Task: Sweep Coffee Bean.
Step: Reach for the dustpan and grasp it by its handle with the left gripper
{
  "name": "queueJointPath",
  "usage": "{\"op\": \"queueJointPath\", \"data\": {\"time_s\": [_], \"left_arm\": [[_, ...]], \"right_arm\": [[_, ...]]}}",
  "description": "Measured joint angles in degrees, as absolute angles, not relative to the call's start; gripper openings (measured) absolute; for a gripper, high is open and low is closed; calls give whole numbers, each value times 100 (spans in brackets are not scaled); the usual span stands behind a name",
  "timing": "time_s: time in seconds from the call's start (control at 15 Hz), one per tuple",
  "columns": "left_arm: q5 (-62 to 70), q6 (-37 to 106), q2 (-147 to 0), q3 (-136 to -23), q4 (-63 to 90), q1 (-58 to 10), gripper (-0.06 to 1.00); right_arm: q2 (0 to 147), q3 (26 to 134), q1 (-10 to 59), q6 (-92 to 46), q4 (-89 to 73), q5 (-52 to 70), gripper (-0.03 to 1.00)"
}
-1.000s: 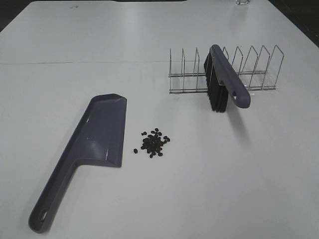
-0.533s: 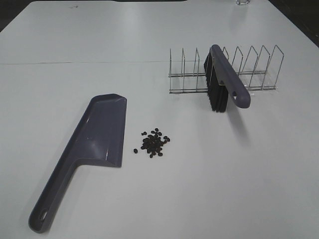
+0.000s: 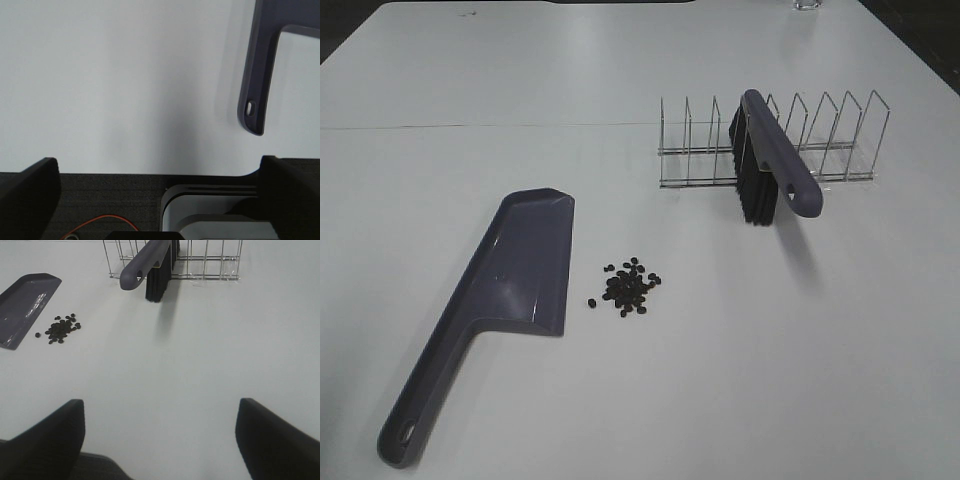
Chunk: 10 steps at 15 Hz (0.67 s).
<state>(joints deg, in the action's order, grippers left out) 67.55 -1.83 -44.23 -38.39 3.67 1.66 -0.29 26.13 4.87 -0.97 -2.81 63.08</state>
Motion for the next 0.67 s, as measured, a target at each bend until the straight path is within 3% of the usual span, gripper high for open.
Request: {"op": "queueJointPath", "data": {"time_s": [0.13,0.2,0.33,0.67], "left_arm": [[6388,-785,-5094,-3839,172,-413,99],[6131,-1312,-5707,-3839,0,-1238,99],[5592,-1896,-6572,-3839,0,-1919,99],[4291,-2200,-8233,-4011,0,-2412,99]], "right_arm": [[-29,2613,487,-97,-281,6308,73],[-29,2613,487,-97,-281,6308,73],[-29,2613,487,-97,-281,6308,73],[-29,2613,487,-97,-281,6308,73]]}}
